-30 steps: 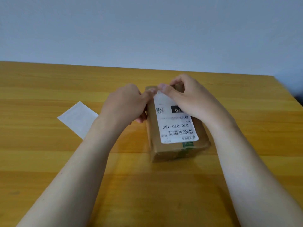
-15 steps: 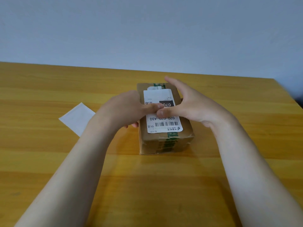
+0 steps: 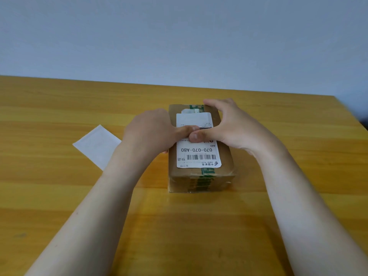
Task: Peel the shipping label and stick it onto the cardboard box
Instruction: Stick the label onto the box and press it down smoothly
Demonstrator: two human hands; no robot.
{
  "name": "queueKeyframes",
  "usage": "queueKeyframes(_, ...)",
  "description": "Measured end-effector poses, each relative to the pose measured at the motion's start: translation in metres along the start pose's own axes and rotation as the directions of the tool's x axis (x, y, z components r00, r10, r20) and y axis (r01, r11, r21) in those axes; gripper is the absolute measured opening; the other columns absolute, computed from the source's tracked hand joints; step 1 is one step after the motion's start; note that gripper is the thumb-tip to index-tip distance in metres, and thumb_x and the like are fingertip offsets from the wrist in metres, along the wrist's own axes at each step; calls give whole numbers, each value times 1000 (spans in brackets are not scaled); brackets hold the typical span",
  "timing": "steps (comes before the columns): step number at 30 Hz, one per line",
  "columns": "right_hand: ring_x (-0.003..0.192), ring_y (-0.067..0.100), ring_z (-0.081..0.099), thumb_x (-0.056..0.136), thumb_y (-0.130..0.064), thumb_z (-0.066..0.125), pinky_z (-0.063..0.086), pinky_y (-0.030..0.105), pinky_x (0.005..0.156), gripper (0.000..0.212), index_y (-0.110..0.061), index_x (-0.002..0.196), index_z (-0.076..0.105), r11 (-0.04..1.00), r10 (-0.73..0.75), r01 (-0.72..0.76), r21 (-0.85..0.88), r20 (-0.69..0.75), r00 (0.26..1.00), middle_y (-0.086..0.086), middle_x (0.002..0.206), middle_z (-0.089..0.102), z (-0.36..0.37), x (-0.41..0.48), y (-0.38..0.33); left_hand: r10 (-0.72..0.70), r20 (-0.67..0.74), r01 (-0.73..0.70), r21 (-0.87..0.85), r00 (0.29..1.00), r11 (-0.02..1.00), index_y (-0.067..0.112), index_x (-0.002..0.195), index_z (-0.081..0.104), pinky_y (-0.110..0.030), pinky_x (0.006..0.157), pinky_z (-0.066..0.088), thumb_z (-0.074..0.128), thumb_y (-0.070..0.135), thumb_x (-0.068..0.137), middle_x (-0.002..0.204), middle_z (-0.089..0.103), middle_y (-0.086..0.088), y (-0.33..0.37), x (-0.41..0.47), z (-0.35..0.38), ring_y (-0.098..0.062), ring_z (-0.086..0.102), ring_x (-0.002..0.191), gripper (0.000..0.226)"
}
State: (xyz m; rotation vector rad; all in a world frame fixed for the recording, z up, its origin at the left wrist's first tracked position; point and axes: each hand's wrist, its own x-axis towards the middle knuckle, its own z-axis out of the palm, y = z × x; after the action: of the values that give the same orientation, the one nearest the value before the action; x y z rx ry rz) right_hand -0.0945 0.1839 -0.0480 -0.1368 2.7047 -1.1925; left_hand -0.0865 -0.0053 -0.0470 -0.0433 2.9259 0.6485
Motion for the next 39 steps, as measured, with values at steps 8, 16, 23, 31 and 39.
queueKeyframes(8,111,8,51,65,-56,93,39,16,72,91,-28,140,51,999,24,-26,-29,-60,998,-12,136,46,2,-2,-3,-30,-25,31,39,999,999,16,68,60,-26,52,44,52,78,87,43,66,3,1,0,2,-10,64,45,65)
queueKeyframes(16,92,-2,51,65,-69,88,38,28,65,78,-26,119,53,993,72,-79,-84,-86,994,-13,110,55,3,-2,-2,-13,-21,13,44,1000,999,11,74,69,-33,72,58,42,79,89,41,64,5,-4,1,1,-15,68,55,75)
queueKeyframes(23,86,8,58,72,-69,83,42,33,66,61,-23,102,57,993,60,-72,-93,-122,991,-10,97,60,2,0,2,45,-88,-44,14,995,999,9,70,65,-33,69,56,43,67,97,40,64,4,-4,2,5,-17,66,55,68)
queueKeyframes(31,115,3,53,89,-65,70,36,10,73,63,-31,140,58,995,-72,59,-76,-194,978,-11,137,52,6,2,2,30,-125,-40,-80,992,996,11,73,61,-39,71,52,29,70,100,71,69,-7,3,2,8,-33,67,75,72)
queueKeyframes(39,133,6,55,73,-48,92,50,22,98,113,-45,163,25,987,-133,126,104,65,989,-15,164,33,0,2,11,50,-4,-50,-136,999,989,17,67,52,-34,54,33,45,73,94,68,60,-2,5,1,8,-25,56,65,62)
